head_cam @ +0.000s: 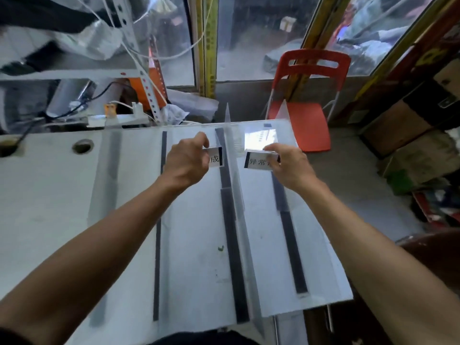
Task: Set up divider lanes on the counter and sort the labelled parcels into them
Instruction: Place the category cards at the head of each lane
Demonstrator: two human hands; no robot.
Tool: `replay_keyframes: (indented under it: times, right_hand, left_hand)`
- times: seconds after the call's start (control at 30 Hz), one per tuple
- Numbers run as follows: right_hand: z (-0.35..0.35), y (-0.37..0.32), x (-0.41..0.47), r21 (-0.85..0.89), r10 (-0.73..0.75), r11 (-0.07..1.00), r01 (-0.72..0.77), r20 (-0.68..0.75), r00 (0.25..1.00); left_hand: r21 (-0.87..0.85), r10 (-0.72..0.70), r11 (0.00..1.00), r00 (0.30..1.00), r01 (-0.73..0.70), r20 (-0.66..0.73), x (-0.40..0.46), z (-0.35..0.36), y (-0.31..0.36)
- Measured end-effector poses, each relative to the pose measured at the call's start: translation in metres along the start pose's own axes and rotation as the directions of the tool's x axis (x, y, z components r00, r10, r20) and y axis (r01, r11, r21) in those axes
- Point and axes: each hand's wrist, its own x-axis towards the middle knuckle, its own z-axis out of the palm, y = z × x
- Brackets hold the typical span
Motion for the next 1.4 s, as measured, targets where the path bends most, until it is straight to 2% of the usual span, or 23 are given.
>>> replay_keyframes:
  times: [0.2,0.43,0.83,0.97,1.1,1.2,1.3,1.4]
  right_hand:
    - [0.028,0.015,0.065,-0.058,0.018,0.998,-0.013,0.08,0.997]
    - [0.057,0.026,0.111,-0.067,0.12,0.992,-0.112,0.133,0.984]
    - [0.067,0.033,0.106,-0.066,0.154,0.987,-0.145,0.161,0.975]
    - [0.055,0.032,0.086,-0.074,0.095,0.993,-0.088,0.095,0.991]
    - [0.036,0.033,0.059,-0.107,-0.021,0.994,0.012,-0.081,0.997]
    - [0.025,0.042,0.035,-0.146,-0.045,0.989,0.016,-0.198,0.979]
    - [0.022,0.054,0.002,-0.208,0.042,0.972,-0.111,-0.314,0.948]
    - [0.021,0.062,-0.031,-0.2,0.29,0.913,-0.356,-0.296,0.91]
  left_hand:
    - [0.074,-0.107,0.992,0.994,0.105,0.017,0.048,0.03,-0.025]
    - [0.074,-0.216,0.974,0.975,0.212,0.056,0.077,0.064,-0.042]
    - [0.085,-0.277,0.96,0.953,0.268,0.122,0.074,0.075,-0.046]
    - [0.094,-0.25,0.966,0.963,0.241,0.099,0.065,0.068,-0.042]
    - [0.103,-0.182,0.979,0.983,0.178,0.036,0.047,0.058,-0.025]
    - [0.083,-0.144,0.986,0.99,0.144,-0.008,0.03,0.052,-0.011]
    - [0.057,-0.101,0.993,0.995,0.102,-0.023,0.008,0.051,0.006]
    - [0.028,-0.076,0.997,0.997,0.077,-0.031,-0.012,0.055,0.019]
